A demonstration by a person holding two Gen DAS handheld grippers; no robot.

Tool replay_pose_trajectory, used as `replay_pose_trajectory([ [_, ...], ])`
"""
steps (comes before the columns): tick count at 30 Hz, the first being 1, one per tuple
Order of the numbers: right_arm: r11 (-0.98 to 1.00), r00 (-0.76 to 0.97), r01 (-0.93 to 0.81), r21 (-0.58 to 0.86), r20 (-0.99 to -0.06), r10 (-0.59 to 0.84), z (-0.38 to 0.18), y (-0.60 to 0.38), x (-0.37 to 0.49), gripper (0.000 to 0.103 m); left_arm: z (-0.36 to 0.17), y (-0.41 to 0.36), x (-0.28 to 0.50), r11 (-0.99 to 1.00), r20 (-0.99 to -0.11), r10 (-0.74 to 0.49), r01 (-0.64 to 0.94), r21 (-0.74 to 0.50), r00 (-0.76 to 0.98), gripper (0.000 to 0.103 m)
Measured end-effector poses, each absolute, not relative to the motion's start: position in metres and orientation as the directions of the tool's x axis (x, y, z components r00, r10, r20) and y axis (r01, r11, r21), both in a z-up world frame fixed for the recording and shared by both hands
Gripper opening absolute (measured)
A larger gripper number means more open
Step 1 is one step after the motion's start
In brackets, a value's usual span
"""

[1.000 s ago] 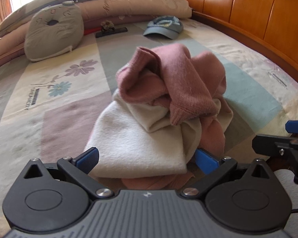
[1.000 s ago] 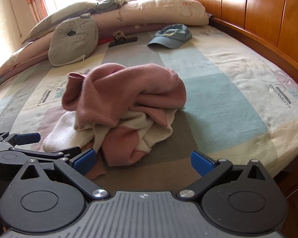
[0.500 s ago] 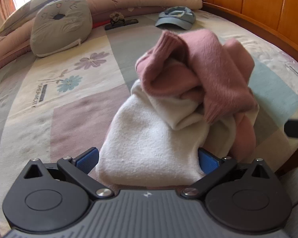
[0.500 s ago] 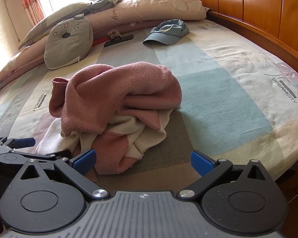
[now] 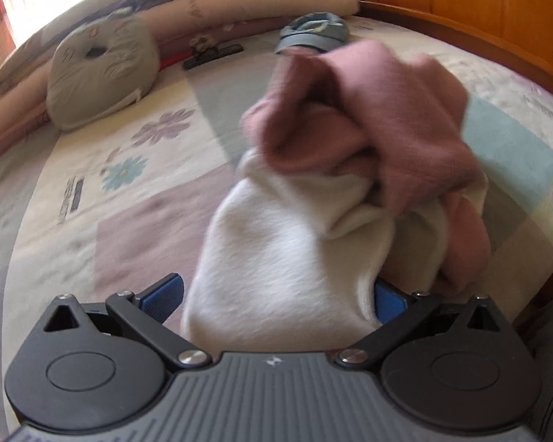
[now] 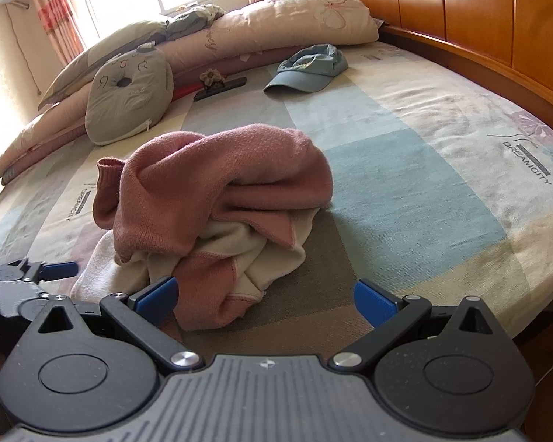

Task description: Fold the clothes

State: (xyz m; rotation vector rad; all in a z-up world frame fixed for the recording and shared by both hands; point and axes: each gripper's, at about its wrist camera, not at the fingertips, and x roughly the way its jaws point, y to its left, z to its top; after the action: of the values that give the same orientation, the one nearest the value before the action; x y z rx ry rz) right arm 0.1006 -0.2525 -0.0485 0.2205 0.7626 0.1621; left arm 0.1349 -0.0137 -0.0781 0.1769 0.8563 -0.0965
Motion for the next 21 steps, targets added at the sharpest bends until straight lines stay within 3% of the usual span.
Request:
replay_pose_trajectory([
  [3, 0.969, 0.735, -0.071, 0.238, -0.644, 0.212, -0.05, -0.253, 0.099, 0.103, -0.075, 0.005, 0.136, 0.993, -0.766, -0.023, 0.105, 0.058, 0.642, 0.103],
  [10, 0.976, 0.759, -0.163, 0.146, -0.613, 0.219, -0.048, -0.238, 0.094, 0.103, -0.072, -0.013, 0.143, 0.986, -0.743, -0.018, 0.136, 0.099, 0.669, 0.102],
  [21, 0.974, 0.739, -0.148, 0.171, -0.636, 0.224, -0.046, -0.236, 0.096, 0.103, -0.067, -0.011, 0.15, 0.947, -0.683, 0.08, 0.157, 0.279, 0.726, 0.103],
])
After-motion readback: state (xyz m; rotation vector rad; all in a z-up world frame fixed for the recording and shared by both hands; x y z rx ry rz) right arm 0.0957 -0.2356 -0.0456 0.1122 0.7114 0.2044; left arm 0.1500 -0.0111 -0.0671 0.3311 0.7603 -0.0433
